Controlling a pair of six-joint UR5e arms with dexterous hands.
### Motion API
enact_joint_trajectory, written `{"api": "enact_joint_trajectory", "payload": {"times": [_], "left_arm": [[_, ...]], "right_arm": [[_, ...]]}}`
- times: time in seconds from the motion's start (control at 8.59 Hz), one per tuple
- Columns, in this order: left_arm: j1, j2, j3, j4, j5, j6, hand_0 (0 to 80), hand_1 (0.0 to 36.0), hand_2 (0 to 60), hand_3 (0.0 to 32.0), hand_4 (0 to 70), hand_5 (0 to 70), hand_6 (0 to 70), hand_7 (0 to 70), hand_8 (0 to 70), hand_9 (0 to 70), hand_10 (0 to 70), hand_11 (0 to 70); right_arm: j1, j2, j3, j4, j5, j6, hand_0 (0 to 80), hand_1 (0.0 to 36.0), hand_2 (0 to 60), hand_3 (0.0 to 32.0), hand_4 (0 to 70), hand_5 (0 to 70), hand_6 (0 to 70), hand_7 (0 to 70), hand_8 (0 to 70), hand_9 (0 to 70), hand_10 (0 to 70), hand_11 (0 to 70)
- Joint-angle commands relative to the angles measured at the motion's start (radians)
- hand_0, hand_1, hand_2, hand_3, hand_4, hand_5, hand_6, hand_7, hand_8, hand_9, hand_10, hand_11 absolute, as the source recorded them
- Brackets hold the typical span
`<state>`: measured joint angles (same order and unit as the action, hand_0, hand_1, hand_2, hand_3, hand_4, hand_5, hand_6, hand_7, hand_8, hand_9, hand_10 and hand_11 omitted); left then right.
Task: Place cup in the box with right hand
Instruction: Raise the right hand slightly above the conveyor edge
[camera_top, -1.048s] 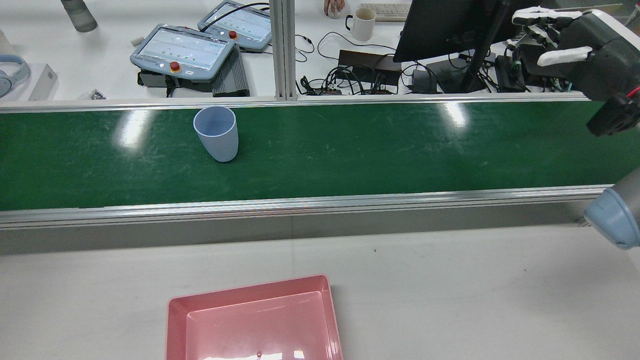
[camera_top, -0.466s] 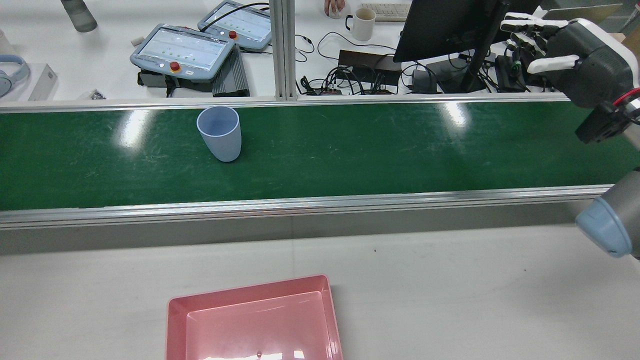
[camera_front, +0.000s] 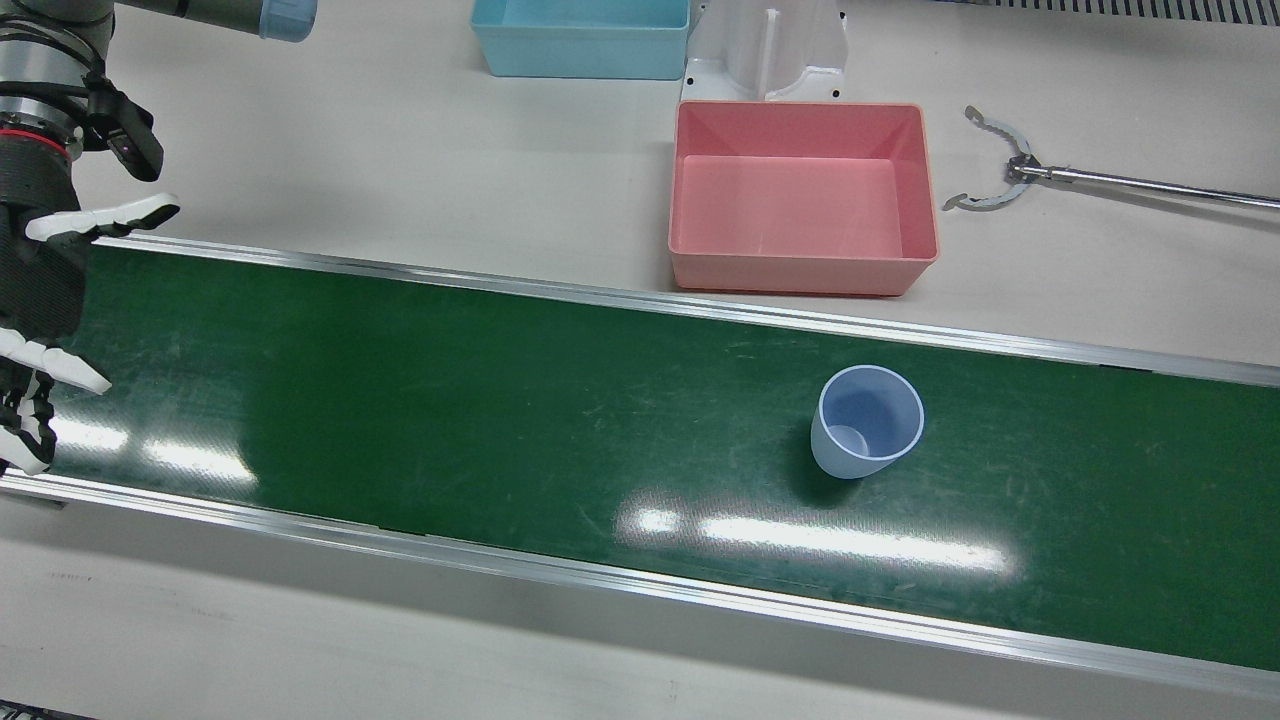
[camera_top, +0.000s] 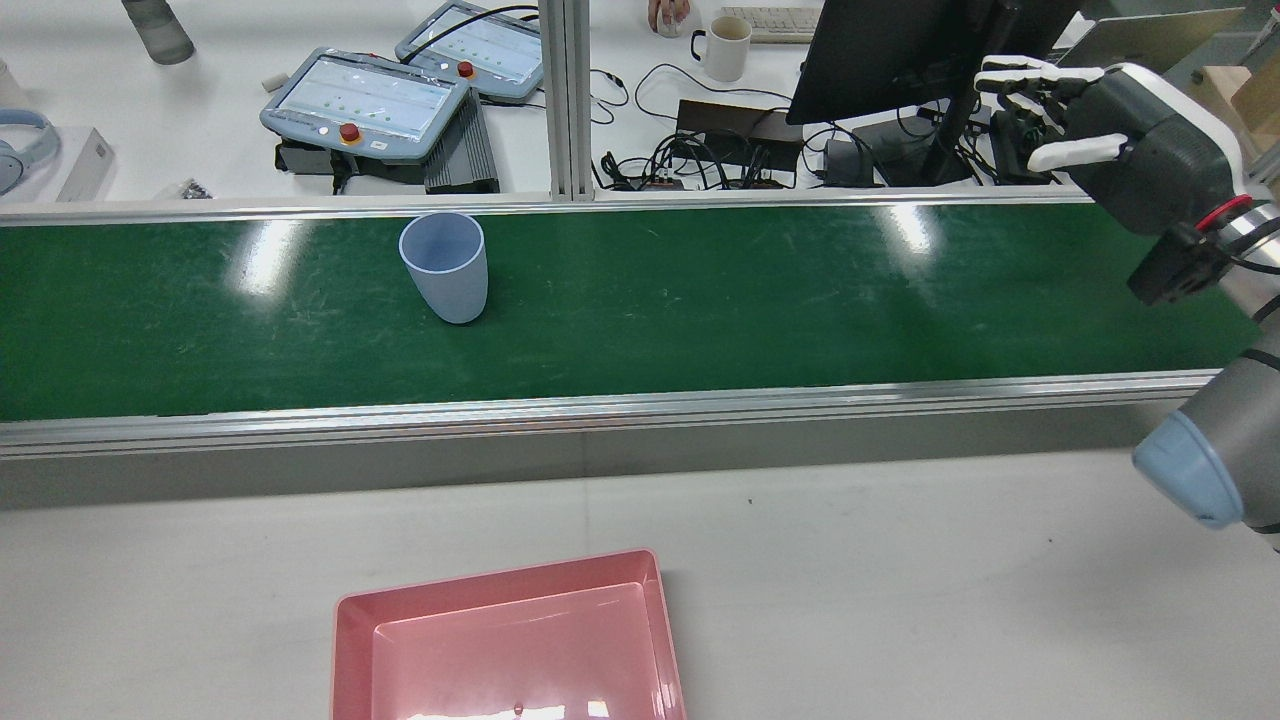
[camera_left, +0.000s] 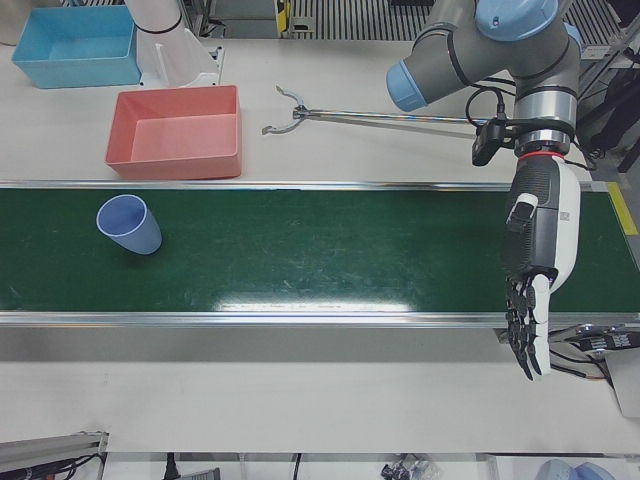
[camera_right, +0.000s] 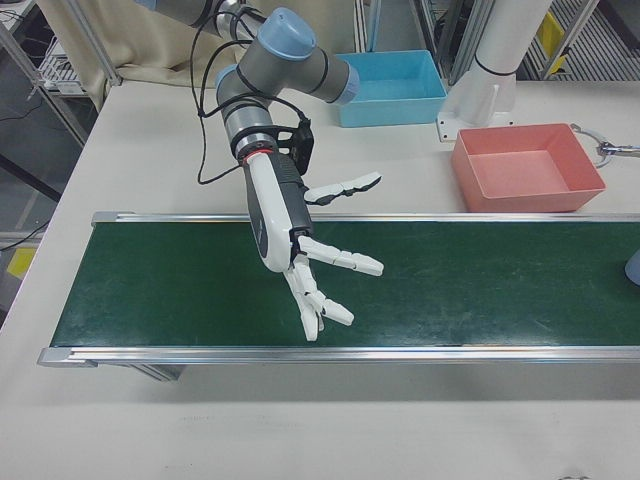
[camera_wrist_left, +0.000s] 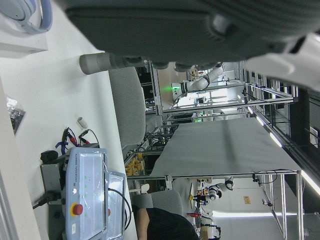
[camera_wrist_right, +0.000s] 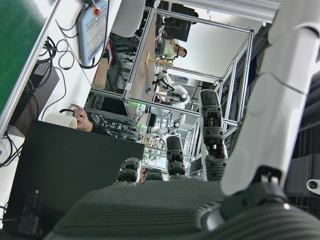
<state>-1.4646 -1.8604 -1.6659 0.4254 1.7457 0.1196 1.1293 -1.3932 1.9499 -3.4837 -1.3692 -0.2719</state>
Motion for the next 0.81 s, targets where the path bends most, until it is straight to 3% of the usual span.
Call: {"api": "enact_joint_trajectory", "payload": {"times": [0.0, 0.23, 0.35, 0.47, 0.7], "left_arm": [[0.001, 0.000, 0.000, 0.000, 0.000, -0.001, 0.0, 0.0, 0.0, 0.0, 0.0, 0.0, 0.0, 0.0, 0.0, 0.0, 0.0, 0.0], [0.000, 0.000, 0.000, 0.001, 0.000, 0.000, 0.0, 0.0, 0.0, 0.0, 0.0, 0.0, 0.0, 0.0, 0.0, 0.0, 0.0, 0.0], [0.000, 0.000, 0.000, 0.000, 0.000, 0.000, 0.0, 0.0, 0.0, 0.0, 0.0, 0.0, 0.0, 0.0, 0.0, 0.0, 0.0, 0.0], [0.000, 0.000, 0.000, 0.000, 0.000, -0.001, 0.0, 0.0, 0.0, 0.0, 0.0, 0.0, 0.0, 0.0, 0.0, 0.0, 0.0, 0.0], [0.000, 0.000, 0.000, 0.000, 0.000, 0.000, 0.0, 0.0, 0.0, 0.0, 0.0, 0.0, 0.0, 0.0, 0.0, 0.0, 0.0, 0.0]], "right_arm": [[-0.003, -0.001, -0.002, -0.002, 0.001, 0.002, 55.3, 12.5, 0.0, 0.0, 30.2, 5.2, 6.3, 24.6, 0.4, 5.0, 4.5, 8.3], [-0.005, -0.003, -0.003, -0.002, 0.001, 0.002, 54.8, 13.1, 0.0, 0.0, 27.3, 5.5, 5.0, 18.7, 0.8, 4.6, 4.5, 8.4], [-0.003, -0.001, 0.000, -0.002, 0.002, 0.003, 54.3, 13.5, 0.0, 2.4, 24.1, 5.6, 3.5, 14.2, 0.9, 3.6, 4.4, 8.2], [-0.006, -0.004, -0.003, -0.002, 0.001, 0.002, 54.1, 13.0, 0.0, 5.4, 23.8, 5.5, 3.3, 15.1, 1.1, 4.0, 4.3, 8.1], [-0.008, -0.003, -0.003, -0.002, 0.002, 0.000, 54.0, 11.6, 0.0, 5.2, 24.0, 5.3, 3.3, 14.9, 1.9, 5.2, 3.8, 7.2]]}}
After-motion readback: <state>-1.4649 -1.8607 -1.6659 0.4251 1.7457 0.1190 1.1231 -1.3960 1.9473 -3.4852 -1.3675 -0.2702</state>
